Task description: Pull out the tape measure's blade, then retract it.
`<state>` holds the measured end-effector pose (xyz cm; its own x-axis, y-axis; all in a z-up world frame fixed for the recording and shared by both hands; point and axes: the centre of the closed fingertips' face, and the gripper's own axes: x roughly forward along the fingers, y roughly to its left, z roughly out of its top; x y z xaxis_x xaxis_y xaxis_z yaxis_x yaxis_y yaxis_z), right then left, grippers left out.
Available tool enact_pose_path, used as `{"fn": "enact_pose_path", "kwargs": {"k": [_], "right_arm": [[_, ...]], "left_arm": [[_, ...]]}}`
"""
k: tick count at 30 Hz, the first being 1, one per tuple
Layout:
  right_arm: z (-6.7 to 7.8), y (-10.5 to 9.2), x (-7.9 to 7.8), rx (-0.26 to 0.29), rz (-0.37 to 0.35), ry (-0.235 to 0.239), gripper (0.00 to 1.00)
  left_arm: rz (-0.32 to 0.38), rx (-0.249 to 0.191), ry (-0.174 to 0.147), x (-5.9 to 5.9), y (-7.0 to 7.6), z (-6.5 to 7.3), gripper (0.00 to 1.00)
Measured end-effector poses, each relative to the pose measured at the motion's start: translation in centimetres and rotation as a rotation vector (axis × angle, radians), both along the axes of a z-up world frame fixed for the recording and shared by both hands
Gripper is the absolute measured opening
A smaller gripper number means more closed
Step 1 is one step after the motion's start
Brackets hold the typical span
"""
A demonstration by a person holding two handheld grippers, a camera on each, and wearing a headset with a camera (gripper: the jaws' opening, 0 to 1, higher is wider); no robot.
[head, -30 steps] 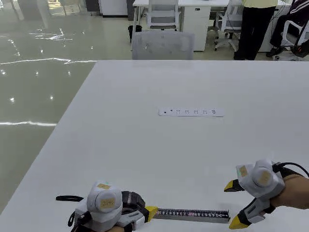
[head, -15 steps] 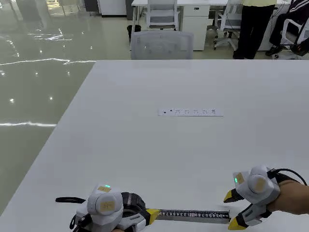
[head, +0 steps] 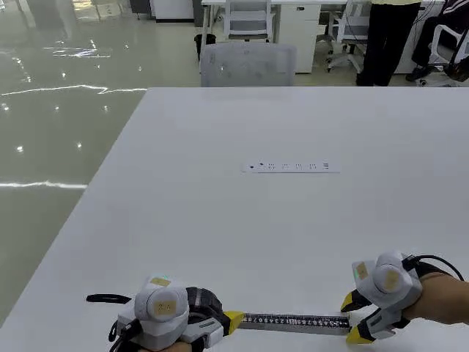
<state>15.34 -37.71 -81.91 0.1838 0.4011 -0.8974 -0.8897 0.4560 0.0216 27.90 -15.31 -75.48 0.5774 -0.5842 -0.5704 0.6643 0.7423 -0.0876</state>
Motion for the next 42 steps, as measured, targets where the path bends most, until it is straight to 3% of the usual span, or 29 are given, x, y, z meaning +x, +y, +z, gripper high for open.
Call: {"fn": "enact_pose_path", "kwargs": {"k": [7, 8, 17, 18, 19, 25, 29, 33, 36, 42], "right_arm": [[-0.3, 0.0, 0.4, -0.008, -0.001, -0.005, 0.17], [-0.3, -0.1, 0.4, -0.017, 0.035, -0.014, 0.16], [-0.4, 0.1, 0.4, -0.064, 0.009, 0.034, 0.15], [-0.4, 0.1, 0.3, -0.074, -0.006, 0.036, 0.15], [-0.4, 0.0, 0.3, -0.081, -0.042, 0.04, 0.14], [-0.4, 0.0, 0.4, -0.056, -0.049, 0.044, 0.14], [-0.4, 0.0, 0.5, -0.032, -0.103, 0.03, 0.14], [-0.5, 0.0, 0.5, -0.053, -0.15, 0.04, 0.13], [-0.4, 0.3, 0.3, -0.097, -0.07, 0.035, 0.13], [-0.6, 0.1, 0.4, -0.09, -0.06, 0.055, 0.13]], "left_arm": [[0.002, 0.0, -0.009, 0.1, 0.0, 0.1, 1.0], [0.0, 0.001, -0.013, 0.2, 0.0, 0.1, 1.0], [0.009, -0.004, -0.001, 0.1, -0.1, 0.1, 1.0], [0.021, -0.007, 0.015, 0.1, 0.0, -0.1, 1.0], [0.032, -0.016, 0.024, 0.1, 0.0, -0.1, 1.0], [0.098, -0.065, 0.014, 1.4, -0.1, -0.2, 0.95], [0.111, -0.049, 0.036, 1.8, 0.1, -1.4, 0.92], [0.115, -0.032, 0.03, 1.9, 0.1, -2.1, 0.85], [0.124, -0.025, 0.026, 1.9, 0.0, -2.2, 0.82], [0.126, 0.033, 0.038, 1.6, 0.3, -3.0, 0.78]]}}
